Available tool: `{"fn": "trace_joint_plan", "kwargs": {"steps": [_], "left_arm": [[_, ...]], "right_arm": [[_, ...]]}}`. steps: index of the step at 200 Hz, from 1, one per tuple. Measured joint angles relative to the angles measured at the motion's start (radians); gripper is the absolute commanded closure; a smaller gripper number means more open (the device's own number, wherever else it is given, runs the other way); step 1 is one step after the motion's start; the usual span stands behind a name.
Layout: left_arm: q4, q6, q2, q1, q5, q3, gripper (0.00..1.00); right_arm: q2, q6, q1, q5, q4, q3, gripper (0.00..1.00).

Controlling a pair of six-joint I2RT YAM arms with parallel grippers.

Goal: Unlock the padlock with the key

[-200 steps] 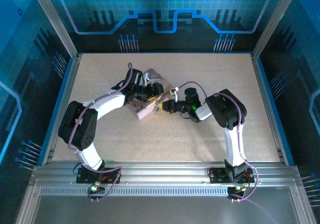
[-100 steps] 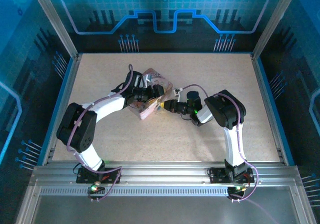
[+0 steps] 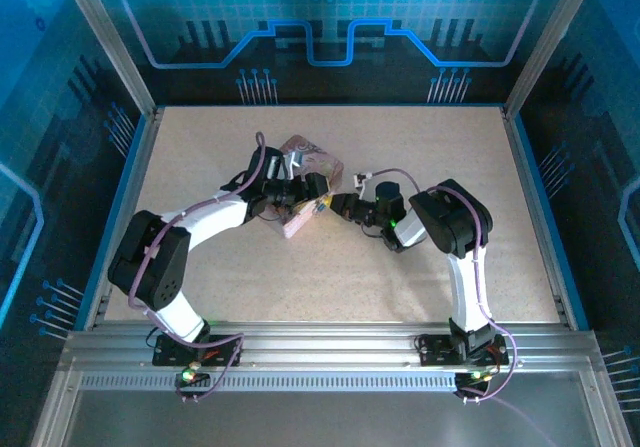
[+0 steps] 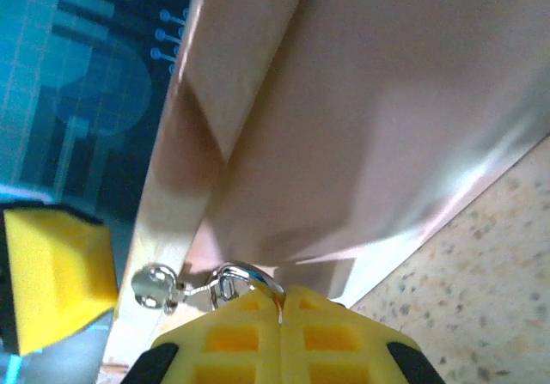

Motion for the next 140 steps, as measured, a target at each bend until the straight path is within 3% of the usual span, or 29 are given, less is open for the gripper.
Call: {"fn": "trace_joint_plan", "kwargs": {"steps": [73,98,140], "left_arm": [[0.013,0.001,-0.019,-0.002,-0.012,-0.021,0.27],[-0.039,0.008,-0.037,-0.005,-0.016,-0.012,0.24],[-0.156,0.029,-0.103,-0.005,-0.047,0.006,0.11]], "right_arm": [[-0.064,-0.026,-0.024,0.063,-0.074,0.016,1.00],[-0.153,-0.072,-0.029,0.077,-0.119,-0.018,1.00],[-0.362,-0.196,-0.037,0.085,-0.302,-0.082,1.00]]}}
